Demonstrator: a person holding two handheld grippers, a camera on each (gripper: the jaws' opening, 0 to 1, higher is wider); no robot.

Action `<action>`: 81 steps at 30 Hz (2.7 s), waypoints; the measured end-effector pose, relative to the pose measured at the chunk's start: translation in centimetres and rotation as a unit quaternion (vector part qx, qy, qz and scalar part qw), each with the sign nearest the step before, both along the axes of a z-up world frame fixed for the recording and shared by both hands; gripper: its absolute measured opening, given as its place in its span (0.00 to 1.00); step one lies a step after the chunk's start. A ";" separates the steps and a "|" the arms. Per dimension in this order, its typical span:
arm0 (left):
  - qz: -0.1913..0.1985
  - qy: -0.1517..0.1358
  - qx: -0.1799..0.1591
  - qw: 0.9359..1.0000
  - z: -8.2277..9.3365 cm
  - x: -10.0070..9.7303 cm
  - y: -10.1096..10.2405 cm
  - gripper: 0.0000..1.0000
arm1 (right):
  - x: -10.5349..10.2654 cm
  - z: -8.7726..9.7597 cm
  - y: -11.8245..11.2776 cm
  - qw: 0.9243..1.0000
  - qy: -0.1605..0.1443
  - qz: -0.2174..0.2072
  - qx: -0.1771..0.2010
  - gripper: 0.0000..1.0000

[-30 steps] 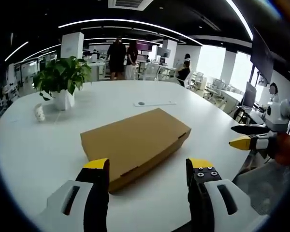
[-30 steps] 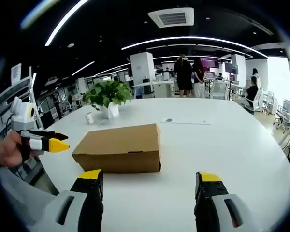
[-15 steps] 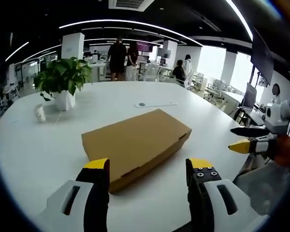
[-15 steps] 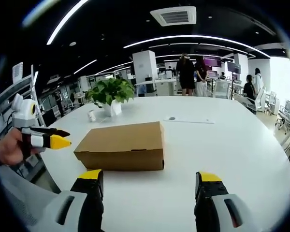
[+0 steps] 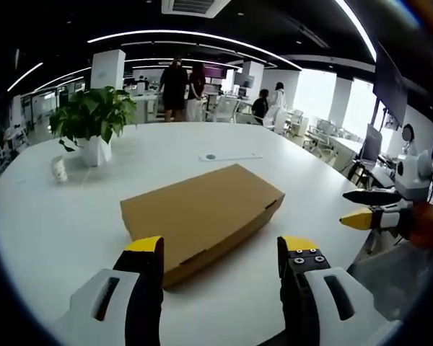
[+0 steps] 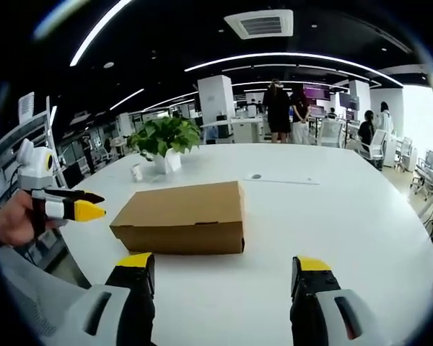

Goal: Operate the shoe box by opening the lid, removing the specified soft item, and placing it in the target area until the item is outside and the box remains undamaged.

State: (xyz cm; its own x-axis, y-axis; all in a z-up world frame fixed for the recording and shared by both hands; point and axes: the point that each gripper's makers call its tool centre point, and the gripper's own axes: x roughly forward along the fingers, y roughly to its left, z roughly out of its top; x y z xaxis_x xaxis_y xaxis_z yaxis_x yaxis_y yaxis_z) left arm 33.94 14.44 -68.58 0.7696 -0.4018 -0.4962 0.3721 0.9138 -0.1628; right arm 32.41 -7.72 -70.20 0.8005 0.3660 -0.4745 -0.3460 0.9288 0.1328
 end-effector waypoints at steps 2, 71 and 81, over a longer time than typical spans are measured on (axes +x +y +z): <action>0.001 0.000 -0.001 1.000 0.0 0.0 0.0 0.66 | 0.0 -0.1 0.0 1.000 0.001 0.001 -0.002 0.76; 0.008 0.030 -0.015 0.999 -1.1 1.1 1.1 0.66 | 1.1 -2.1 0.6 0.999 0.042 0.007 0.033 0.74; 0.010 0.042 -0.001 0.999 -2.2 1.9 2.7 0.66 | 2.9 -2.8 0.8 0.998 0.047 0.019 0.031 0.73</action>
State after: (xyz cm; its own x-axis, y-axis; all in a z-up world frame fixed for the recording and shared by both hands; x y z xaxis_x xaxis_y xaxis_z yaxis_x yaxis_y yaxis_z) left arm 35.80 17.10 -70.74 0.7338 -0.3874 -0.5581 0.3382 0.9208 -0.1944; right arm 35.26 -6.94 -72.96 0.7391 0.4261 -0.5217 -0.3637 0.9043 0.2234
